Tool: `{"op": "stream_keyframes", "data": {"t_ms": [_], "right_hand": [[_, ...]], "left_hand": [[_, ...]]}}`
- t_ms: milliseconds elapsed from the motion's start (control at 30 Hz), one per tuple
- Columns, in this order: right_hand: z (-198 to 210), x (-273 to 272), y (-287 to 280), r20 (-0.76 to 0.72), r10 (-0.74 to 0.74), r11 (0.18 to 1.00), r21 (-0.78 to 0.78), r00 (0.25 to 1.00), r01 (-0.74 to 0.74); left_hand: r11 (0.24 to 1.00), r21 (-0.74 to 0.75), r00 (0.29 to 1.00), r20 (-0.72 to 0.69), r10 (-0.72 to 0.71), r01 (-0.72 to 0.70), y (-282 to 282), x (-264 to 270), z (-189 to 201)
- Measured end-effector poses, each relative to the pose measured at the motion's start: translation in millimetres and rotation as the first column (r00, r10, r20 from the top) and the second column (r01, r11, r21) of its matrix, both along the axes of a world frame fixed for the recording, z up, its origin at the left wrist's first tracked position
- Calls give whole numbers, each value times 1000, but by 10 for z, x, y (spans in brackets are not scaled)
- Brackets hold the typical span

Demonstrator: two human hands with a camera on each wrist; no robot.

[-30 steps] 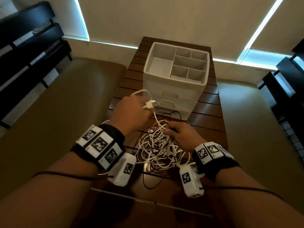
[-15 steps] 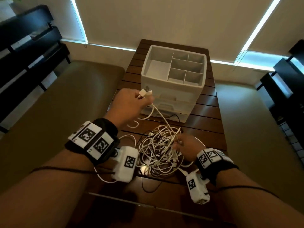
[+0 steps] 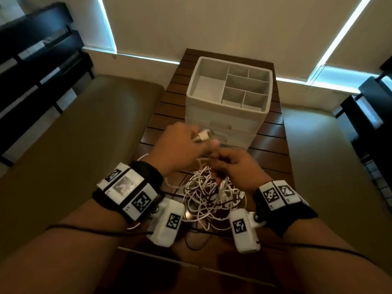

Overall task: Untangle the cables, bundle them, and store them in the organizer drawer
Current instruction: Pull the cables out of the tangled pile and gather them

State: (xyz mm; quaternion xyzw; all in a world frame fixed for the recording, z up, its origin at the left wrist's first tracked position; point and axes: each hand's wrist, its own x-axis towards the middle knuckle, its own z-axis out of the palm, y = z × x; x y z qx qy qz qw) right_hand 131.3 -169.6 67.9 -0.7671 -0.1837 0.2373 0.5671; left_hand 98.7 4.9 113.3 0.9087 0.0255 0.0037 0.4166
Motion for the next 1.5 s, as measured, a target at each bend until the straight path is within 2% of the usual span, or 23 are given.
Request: {"op": "stream_keyframes", "data": {"t_ms": [67, 133, 200, 233, 300, 333, 367, 433, 500, 633, 733, 867, 933, 1000, 1067, 1167, 1267, 1300, 1333, 1400, 1433, 1467, 1500], "right_hand": [[24, 49, -6, 47, -109, 989, 109, 993, 103], [-43, 96, -89, 84, -131, 989, 79, 988, 124], [-209, 109, -212, 92, -22, 987, -156, 996, 36], [-316, 96, -258, 71, 48, 952, -304, 996, -24], [-474, 92, -307, 51, 149, 834, -542, 987, -98], [-500, 106, -299, 87, 153, 805, -589, 984, -74], [-492, 127, -286, 140, 120, 809, -588, 983, -15], [-371, 151, -248, 177, -93, 900, -405, 980, 159], [-210, 174, -204, 161, -179, 951, -225, 971, 213], [21, 151, -65, 269, 107, 948, -317, 957, -17], [46, 173, -89, 283, 47, 971, -239, 958, 23], [-89, 143, -299, 155, 176, 866, -493, 972, -79], [-143, 137, -416, 199, 95, 870, -493, 975, 15], [-96, 145, -497, 303, -74, 903, -383, 950, 193], [0, 135, -547, 296, -152, 924, -295, 943, 242], [41, 21, -583, 120, -94, 961, -248, 988, 121], [-31, -194, -646, 45, 30, 943, -332, 999, -14], [-86, -281, -662, 0, 159, 895, -422, 987, -144], [-136, -370, -661, -69, 332, 788, -529, 941, -317], [-242, -539, -628, -239, 603, 519, -608, 761, -601], [-295, -593, -627, -322, 635, 447, -587, 702, -675], [-326, -615, -637, -361, 618, 440, -578, 699, -687], [-366, -580, -673, -347, 557, 493, -593, 754, -637]], "left_hand": [[988, 115, 988, -124, -91, 106, -100, -6, -31], [992, 109, 995, -86, -51, 61, -83, 3, -36], [999, 10, 999, 11, 47, -47, -28, 7, 31], [996, 28, 995, 61, 81, -83, 6, 2, 82], [964, 241, 991, 102, 92, -114, 53, 8, 170], [914, 387, 991, 100, 93, -125, 78, 11, 193], [854, 497, 988, 110, 111, -152, 101, 7, 204], [791, 582, 982, 116, 149, -189, 138, -7, 186], [823, 540, 984, 128, 125, -175, 91, -32, 128], [971, 234, 998, 38, -48, 38, -177, -23, 7], [974, 222, 998, -55, -23, 35, -167, 15, -88], [961, 274, 996, -81, 49, -25, 28, 45, 31], [947, 311, 994, -45, 104, -85, 154, 36, 238], [951, 282, 990, -10, 139, -131, 275, 21, 419], [969, 215, 991, -18, 131, -124, 329, -13, 514], [989, 137, 992, -107, 70, -55, 322, -95, 541], [990, 7, 985, -103, 139, -139, 378, -125, 533], [983, -44, 978, -116, 175, -181, 407, -111, 525], [976, -83, 972, -140, 191, -204, 415, -100, 515], [972, -117, 960, -219, 176, -205, 400, -87, 472], [973, -120, 950, -270, 158, -196, 377, -86, 428], [975, -122, 935, -328, 137, -185, 348, -93, 374], [980, -119, 915, -389, 103, -161, 319, -99, 296]]}}
